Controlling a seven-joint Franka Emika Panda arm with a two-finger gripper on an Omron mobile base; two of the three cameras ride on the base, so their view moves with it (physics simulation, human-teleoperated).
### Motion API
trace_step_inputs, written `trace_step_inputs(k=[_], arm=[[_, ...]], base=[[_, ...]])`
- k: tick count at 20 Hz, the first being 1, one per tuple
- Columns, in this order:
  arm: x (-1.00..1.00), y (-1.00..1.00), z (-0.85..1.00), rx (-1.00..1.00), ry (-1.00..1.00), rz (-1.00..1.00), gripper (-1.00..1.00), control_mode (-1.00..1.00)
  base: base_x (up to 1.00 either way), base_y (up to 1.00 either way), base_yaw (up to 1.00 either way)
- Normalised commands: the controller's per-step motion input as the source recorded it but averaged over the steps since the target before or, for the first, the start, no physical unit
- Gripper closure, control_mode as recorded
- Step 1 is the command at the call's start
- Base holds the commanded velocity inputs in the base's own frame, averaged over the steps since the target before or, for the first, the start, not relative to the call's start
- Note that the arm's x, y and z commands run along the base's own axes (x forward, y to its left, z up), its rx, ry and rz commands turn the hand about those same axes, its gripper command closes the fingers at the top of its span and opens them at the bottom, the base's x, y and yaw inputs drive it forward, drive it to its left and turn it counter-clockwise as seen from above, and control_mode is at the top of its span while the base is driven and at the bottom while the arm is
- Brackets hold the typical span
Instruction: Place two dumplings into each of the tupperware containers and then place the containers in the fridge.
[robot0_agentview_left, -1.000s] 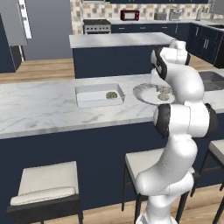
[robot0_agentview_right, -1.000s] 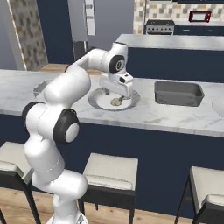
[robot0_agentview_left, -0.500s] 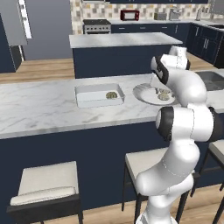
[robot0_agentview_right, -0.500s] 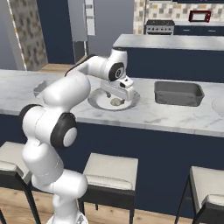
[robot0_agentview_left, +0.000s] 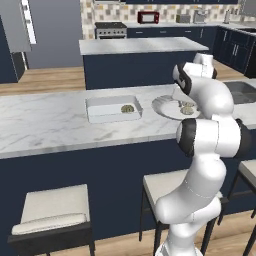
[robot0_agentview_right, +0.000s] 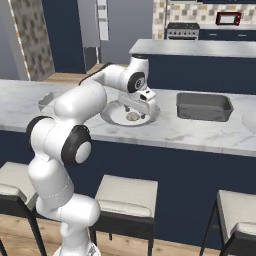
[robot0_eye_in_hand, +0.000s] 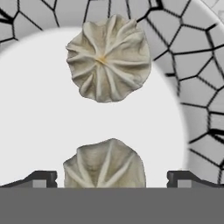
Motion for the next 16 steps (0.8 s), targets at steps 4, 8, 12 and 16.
trace_step_inputs(k=[4, 8, 12, 16], arm=[[-0.10, 0.02, -0.12, -0.03, 0.00, 0.00, -1.00, -1.00], [-0.01, 0.00, -0.26, -0.03, 0.00, 0.00, -1.00, -1.00], [0.00, 0.00, -0.18, -0.01, 0.00, 0.01, 1.00, -1.00], [0.00, 0.00, 0.00, 0.00, 0.00, 0.00, 1.00, -1.00]], base=[[0.00, 0.00, 0.00], [0.00, 0.00, 0.00], [0.00, 0.00, 0.00], [0.00, 0.00, 0.00]])
